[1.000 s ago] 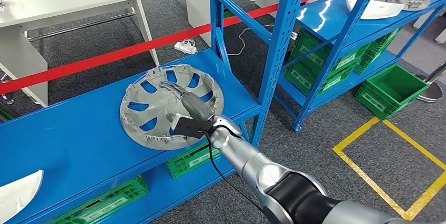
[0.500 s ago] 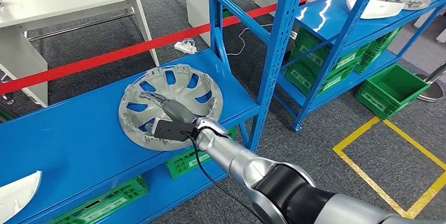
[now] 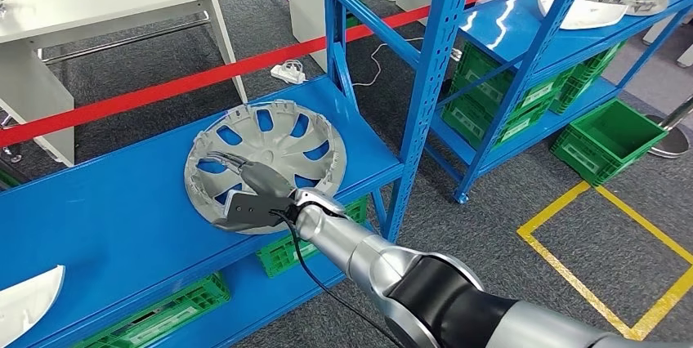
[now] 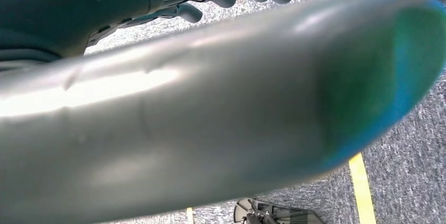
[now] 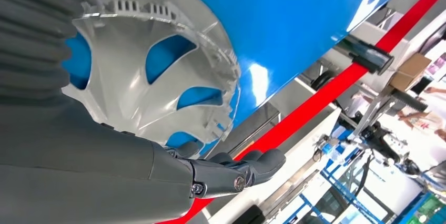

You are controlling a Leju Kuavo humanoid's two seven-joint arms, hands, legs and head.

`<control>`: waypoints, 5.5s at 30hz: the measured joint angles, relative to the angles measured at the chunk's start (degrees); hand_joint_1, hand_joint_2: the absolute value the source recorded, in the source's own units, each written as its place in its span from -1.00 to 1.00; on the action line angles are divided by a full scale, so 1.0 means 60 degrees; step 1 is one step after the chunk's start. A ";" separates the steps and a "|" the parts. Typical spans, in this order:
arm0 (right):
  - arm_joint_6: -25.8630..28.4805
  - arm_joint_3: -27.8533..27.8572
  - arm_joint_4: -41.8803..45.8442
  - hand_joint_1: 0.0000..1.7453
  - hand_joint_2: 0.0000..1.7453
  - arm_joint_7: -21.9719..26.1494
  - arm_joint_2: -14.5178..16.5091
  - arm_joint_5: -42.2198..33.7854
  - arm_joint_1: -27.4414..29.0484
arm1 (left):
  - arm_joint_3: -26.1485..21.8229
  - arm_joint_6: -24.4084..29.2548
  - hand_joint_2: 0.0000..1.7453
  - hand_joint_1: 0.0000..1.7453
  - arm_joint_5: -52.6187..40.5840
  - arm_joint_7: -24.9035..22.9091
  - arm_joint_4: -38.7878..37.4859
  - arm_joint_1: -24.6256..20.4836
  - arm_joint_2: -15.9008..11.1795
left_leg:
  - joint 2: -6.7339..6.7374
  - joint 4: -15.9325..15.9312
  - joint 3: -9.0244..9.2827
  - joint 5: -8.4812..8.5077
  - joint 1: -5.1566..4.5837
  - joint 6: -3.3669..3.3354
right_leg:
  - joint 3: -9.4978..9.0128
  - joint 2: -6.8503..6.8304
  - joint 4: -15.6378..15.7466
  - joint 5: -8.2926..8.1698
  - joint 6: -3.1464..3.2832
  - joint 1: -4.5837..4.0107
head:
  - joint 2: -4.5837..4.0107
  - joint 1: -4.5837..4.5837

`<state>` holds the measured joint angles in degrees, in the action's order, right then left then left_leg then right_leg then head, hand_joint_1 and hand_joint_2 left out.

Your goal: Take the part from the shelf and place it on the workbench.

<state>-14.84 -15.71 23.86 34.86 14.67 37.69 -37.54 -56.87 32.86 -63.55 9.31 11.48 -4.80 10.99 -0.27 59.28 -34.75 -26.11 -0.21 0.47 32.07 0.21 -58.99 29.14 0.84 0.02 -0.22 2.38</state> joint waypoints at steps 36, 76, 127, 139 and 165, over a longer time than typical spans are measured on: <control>0.5120 -0.1803 0.1422 -1.00 1.00 -0.4934 0.0769 0.1422 0.1871 | 0.0393 0.0107 -1.00 -1.00 -0.0413 -0.0144 -0.0001 -0.0164 0.0087 | 0.0003 -0.0005 0.0001 -0.0008 0.0002 0.0007 | 0.0007 0.0002 0.0002 0.0022 0.0010 -0.0001 | 0.0000 0.0000; 0.4055 -0.1114 0.2769 -1.00 1.00 -0.7748 -0.1064 0.5021 0.2785 | -0.0047 0.0385 -1.00 -1.00 0.0523 0.0086 0.0010 -0.0031 0.0061 | -0.0002 -0.0010 0.0006 -0.0008 0.0003 0.0008 | -0.0002 -0.0006 0.0004 0.0023 0.0008 0.0004 | 0.0000 0.0001; 0.3784 -0.0058 0.1911 1.00 1.00 -0.4727 -0.1437 0.5146 0.2621 | -0.0381 0.1194 1.00 -1.00 -0.0073 0.0257 0.0234 0.0035 0.0108 | 0.0032 -0.0015 0.0103 -0.0013 0.0004 -0.0004 | -0.0089 0.0022 0.0009 0.0020 -0.0042 -0.0001 | 0.0000 0.0001; 0.4049 -0.0085 0.2237 1.00 1.00 -0.4612 -0.1413 0.5217 0.2746 | -0.0356 0.1219 1.00 -1.00 -0.0574 0.0193 0.0187 0.0039 0.0107 | 0.0029 -0.0017 0.0083 -0.0015 0.0004 -0.0001 | -0.0070 0.0020 0.0009 0.0025 -0.0039 -0.0001 | 0.0000 0.0000; 0.7942 -0.0172 0.5193 1.00 1.00 -0.4892 -0.1460 0.8541 0.3308 | -0.0331 0.1022 1.00 -1.00 -0.0525 0.0626 0.0050 0.0035 0.0106 | 0.0015 -0.0018 0.0045 -0.0023 0.0004 0.0008 | -0.0034 0.0009 0.0008 0.0041 -0.0024 0.0000 | 0.0000 0.0000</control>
<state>32.82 -16.74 55.02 5.51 5.91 88.93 -17.69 -58.86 38.99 -66.70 13.07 11.78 -4.59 11.63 -0.19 59.17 -34.48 -26.25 -0.19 0.52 31.87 0.26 -58.94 29.38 0.69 0.02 -0.22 2.38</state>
